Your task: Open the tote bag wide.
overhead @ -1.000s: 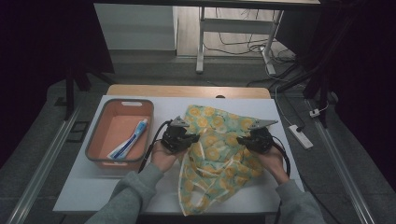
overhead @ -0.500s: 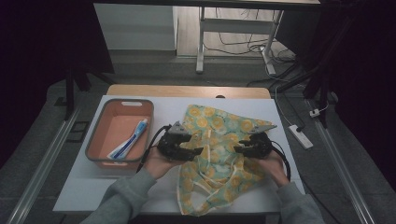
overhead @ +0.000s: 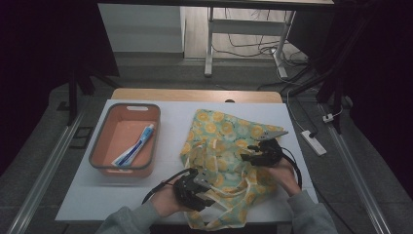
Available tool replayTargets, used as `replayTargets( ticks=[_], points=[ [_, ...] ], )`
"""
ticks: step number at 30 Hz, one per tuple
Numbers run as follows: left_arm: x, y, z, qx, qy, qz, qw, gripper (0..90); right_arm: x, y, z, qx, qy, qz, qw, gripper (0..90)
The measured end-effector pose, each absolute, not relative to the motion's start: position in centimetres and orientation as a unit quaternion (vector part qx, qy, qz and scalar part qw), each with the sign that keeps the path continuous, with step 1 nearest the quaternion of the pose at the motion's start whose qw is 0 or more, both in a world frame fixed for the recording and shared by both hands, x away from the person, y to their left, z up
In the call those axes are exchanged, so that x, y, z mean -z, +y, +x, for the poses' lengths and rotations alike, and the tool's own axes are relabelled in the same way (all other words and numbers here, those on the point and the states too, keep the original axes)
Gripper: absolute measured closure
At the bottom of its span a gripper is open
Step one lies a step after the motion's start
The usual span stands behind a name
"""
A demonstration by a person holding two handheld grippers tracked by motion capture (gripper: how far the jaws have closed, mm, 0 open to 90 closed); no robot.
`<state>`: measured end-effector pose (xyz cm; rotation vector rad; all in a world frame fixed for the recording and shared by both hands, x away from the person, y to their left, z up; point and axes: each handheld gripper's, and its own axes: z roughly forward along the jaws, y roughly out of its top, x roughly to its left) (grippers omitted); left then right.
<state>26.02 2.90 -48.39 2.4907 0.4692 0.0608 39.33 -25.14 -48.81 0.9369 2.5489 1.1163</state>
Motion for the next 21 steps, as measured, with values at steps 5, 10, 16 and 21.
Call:
replayTargets(
  ticks=[5, 10, 16, 21],
  points=[
    [50.3, 2.0, 27.1, -0.049, 0.180, 0.947, 0.260, 53.6, 49.0, -25.3, 39.5, -0.379, 0.863, 0.320, 0.099, 48.7],
    [51.4, 1.3, 27.9, -0.053, 0.176, 0.952, 0.245, 52.4, 49.0, -25.4, 39.4, -0.380, 0.863, 0.320, 0.095, 47.9],
    [51.2, 1.8, 28.6, -0.062, 0.183, 0.943, 0.270, 43.5, 48.1, -25.2, 38.7, -0.389, 0.865, 0.305, 0.093, 45.9],
    [51.9, 1.6, 29.5, -0.040, 0.181, 0.944, 0.273, 47.8, 48.3, -24.9, 38.7, -0.390, 0.865, 0.304, 0.087, 45.9]
  ],
)
